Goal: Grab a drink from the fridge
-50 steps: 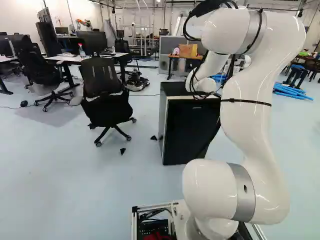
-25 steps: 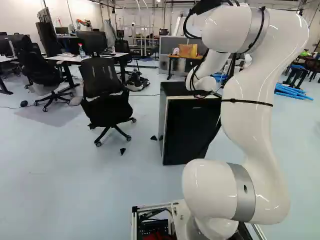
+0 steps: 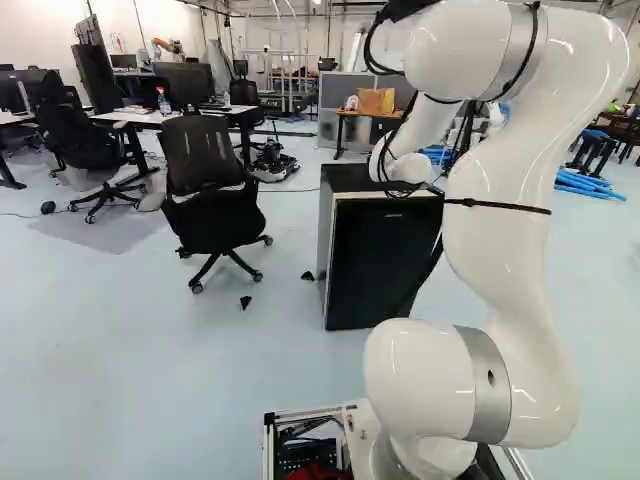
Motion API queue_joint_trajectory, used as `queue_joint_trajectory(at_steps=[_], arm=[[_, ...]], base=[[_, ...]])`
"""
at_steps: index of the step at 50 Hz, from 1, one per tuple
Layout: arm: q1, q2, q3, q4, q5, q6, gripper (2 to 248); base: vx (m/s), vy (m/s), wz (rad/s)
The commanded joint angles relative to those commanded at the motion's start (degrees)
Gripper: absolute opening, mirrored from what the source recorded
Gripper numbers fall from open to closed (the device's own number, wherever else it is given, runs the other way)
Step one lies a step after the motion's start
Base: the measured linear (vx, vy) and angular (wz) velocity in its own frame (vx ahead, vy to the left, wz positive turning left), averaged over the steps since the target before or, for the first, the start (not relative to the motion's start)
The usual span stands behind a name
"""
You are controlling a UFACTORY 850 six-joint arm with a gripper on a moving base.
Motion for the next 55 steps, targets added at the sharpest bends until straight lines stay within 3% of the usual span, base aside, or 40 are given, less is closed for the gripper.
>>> queue_joint_trajectory(at_steps=[23, 55], arm=[[2.2, 5.5, 7.3, 1.8, 1.0, -0.7, 100], [7.0, 17.6, 23.1, 5.8, 3.1, -2.4, 100]], base=[[0.000, 0.000, 0.000], [0.000, 0.000, 0.000]])
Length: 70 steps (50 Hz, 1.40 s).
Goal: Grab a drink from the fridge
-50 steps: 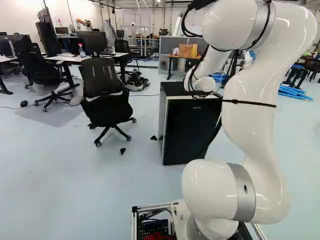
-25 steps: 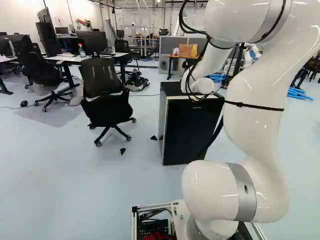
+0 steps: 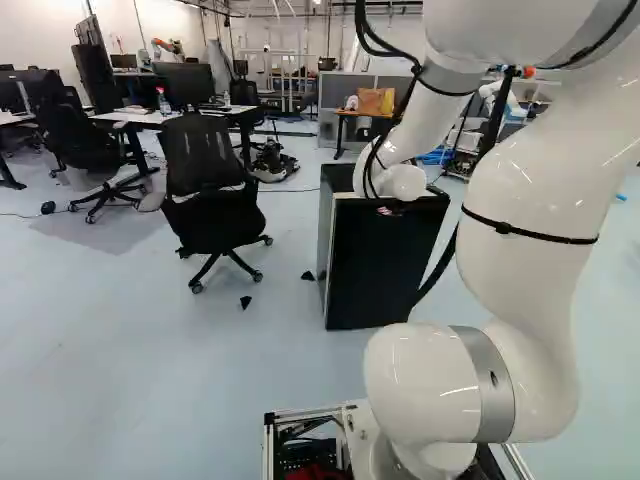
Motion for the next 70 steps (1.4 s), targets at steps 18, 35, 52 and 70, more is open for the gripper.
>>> queue_joint_trajectory(at_steps=[18, 35, 52, 70], arm=[[3.1, 8.0, 10.5, 2.6, 1.4, -1.1, 100], [5.6, 14.2, 18.6, 4.7, 2.5, -1.9, 100], [7.5, 18.9, 24.8, 6.2, 3.4, -2.5, 100], [8.8, 22.4, 29.3, 7.4, 4.0, -3.0, 100]], base=[[0.000, 0.000, 0.000], [0.000, 0.000, 0.000], [0.000, 0.000, 0.000], [0.000, 0.000, 0.000]])
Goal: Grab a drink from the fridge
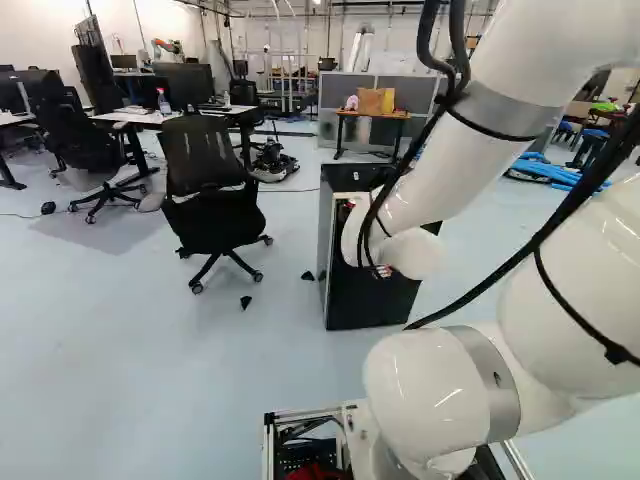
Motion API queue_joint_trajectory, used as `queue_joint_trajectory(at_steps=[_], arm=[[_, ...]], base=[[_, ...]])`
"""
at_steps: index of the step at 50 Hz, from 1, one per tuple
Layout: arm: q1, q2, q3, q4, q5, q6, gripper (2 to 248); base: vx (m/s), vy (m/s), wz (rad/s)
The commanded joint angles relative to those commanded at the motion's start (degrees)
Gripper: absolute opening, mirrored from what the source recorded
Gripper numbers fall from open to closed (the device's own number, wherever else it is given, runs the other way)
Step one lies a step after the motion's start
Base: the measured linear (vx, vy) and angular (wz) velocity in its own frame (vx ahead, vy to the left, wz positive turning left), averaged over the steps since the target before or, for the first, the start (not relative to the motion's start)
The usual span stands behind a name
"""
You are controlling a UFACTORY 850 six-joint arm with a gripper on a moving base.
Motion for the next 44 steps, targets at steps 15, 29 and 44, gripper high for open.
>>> queue_joint_trajectory(at_steps=[15, 29, 44], arm=[[0.7, 1.7, 2.2, 0.6, 0.3, -0.2, 100], [0.9, 2.3, 3.0, 0.7, 0.4, -0.3, 100], [0.9, 2.3, 3.0, 0.7, 0.4, -0.3, 100]], base=[[0.000, 0.000, 0.000], [0.000, 0.000, 0.000], [0.000, 0.000, 0.000]])
